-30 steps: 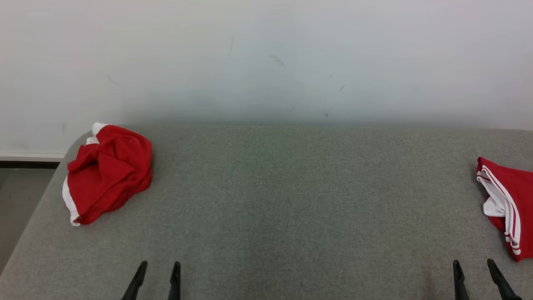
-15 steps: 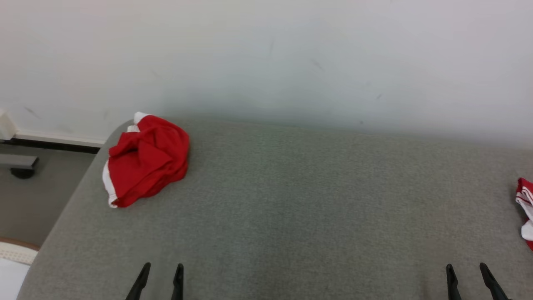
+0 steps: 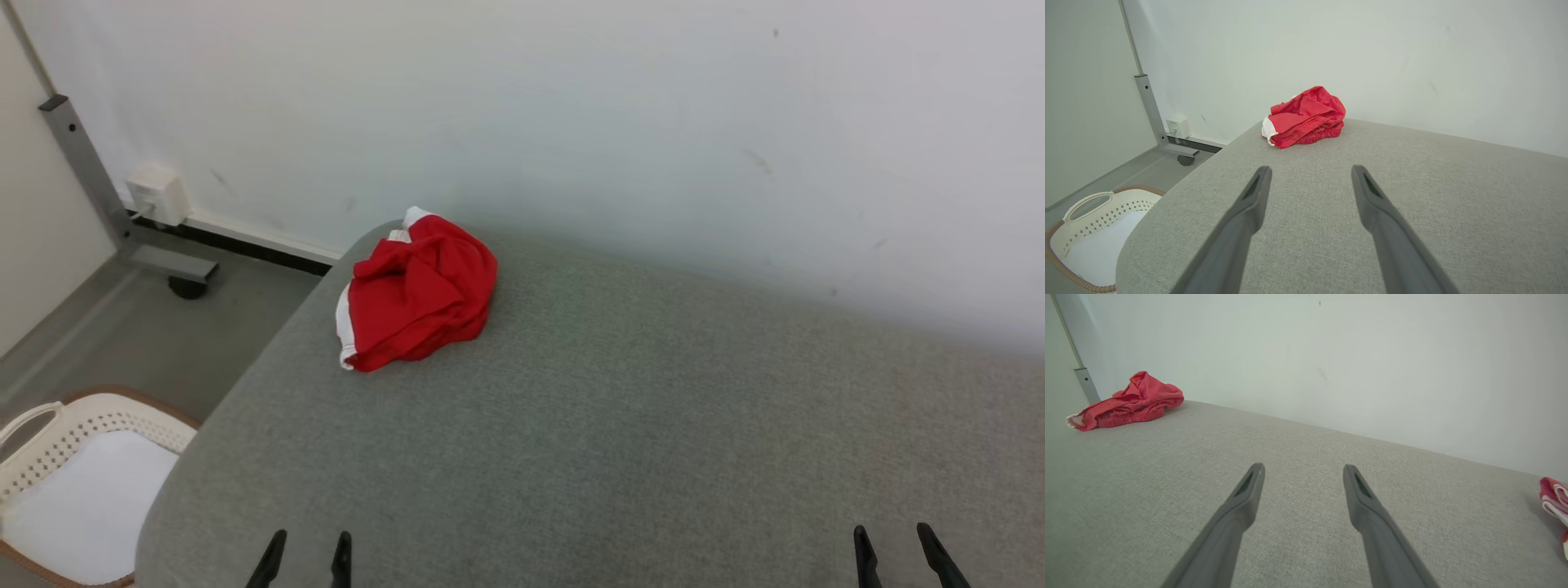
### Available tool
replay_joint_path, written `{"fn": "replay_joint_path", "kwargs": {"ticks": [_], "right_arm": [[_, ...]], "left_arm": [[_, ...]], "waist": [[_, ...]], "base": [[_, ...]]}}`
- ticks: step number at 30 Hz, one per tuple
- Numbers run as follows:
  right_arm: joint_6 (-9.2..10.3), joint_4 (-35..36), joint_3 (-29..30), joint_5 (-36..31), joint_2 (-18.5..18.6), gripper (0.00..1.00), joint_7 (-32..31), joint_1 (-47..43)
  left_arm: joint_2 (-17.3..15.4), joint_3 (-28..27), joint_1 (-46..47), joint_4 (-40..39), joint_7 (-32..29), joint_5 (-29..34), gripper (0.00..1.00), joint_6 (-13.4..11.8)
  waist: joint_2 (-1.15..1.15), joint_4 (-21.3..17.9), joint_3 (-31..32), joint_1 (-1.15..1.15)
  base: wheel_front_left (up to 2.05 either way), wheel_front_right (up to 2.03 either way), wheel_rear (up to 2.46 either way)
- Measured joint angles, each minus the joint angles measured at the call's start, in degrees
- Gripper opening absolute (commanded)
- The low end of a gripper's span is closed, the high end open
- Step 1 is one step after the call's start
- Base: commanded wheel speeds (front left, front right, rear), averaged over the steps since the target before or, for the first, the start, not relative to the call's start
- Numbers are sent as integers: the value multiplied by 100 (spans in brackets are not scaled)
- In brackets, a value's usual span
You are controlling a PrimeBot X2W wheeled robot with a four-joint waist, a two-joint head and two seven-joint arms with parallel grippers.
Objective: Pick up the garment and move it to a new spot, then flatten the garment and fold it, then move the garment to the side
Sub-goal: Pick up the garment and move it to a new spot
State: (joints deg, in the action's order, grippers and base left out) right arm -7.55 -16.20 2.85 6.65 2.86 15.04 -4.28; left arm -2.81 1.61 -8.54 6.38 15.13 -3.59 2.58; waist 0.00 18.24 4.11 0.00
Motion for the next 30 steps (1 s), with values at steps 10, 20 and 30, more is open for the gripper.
{"fn": "replay_joint_path", "kwargs": {"ticks": [10, 20, 30], "right_arm": [[0, -18, -87, 26, -3, 100, 0, 2], [0, 90, 97, -188, -4, 100, 0, 74], [0, 652, 616, -962, 5, 100, -45, 963]], "left_arm": [[-1, -131, -29, -27, 0, -1, 100, 31], [-221, -486, 562, -48, -1, -220, 100, 225], [-1196, -543, 2926, 576, -303, -1475, 100, 474]], "waist": [[0, 92, -9, 0], [0, -69, -451, 0], [0, -108, -1785, 1]], "base": [[0, 0, 0], [0, 0, 0], [0, 0, 0]]}}
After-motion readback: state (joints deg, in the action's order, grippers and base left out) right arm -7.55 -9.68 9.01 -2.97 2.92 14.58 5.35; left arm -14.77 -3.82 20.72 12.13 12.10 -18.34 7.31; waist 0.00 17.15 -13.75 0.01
